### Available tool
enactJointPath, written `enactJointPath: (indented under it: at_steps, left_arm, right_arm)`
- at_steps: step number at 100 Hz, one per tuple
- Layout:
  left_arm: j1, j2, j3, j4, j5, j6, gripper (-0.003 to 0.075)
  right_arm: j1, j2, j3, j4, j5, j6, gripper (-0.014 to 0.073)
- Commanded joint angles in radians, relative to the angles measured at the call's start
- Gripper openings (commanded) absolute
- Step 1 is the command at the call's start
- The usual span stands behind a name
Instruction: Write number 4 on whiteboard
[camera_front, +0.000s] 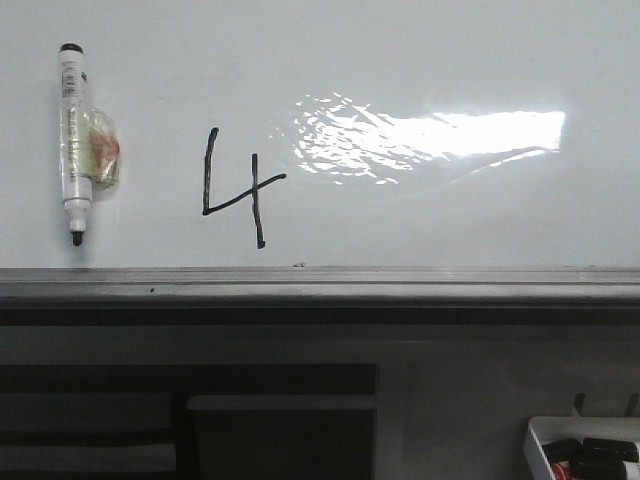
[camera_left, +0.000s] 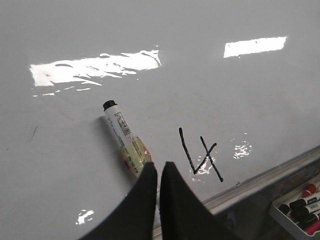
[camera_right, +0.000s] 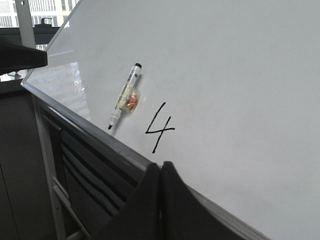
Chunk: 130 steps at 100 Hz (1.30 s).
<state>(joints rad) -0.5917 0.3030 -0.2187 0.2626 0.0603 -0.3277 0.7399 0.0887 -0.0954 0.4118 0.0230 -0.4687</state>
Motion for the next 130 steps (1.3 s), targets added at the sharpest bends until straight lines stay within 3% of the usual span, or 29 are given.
enactJointPath:
  at_steps: [1,62,80,106,120,130]
  left_arm:
    - [-0.009,0.004,-0.027,0.001,-0.08,0.001,-0.002]
    - [-0.009,0.006,-0.017,-0.005,-0.081,0.001,-0.002]
    - [0.024,-0.014,-0.016,-0.037,0.028,0.031,-0.002]
    - [0.271,-0.11,0.006,-0.151,0.033,0.238,-0.002]
    - [0.442,-0.189,0.083,-0.164,-0.007,0.246,-0.002]
    - [0.549,-0.261,0.147,-0.263,-0.037,0.246,-0.002]
  right_arm:
    - [-0.005,0.01,-0.027,-0.01,-0.11,-0.011,-0.0061]
    - [-0.005,0.01,-0.027,-0.01,-0.108,-0.011,-0.0061]
    - [-0.005,0.01,-0.027,-0.01,-0.108,-0.011,-0.0061]
    - [-0.005,0.01,-0.027,-0.01,-0.108,-0.011,-0.0061]
    - [-0.005,0.01,-0.027,-0.01,-0.108,-0.011,-0.0061]
    - [-0.005,0.01,-0.027,-0.01,-0.108,-0.011,-0.0061]
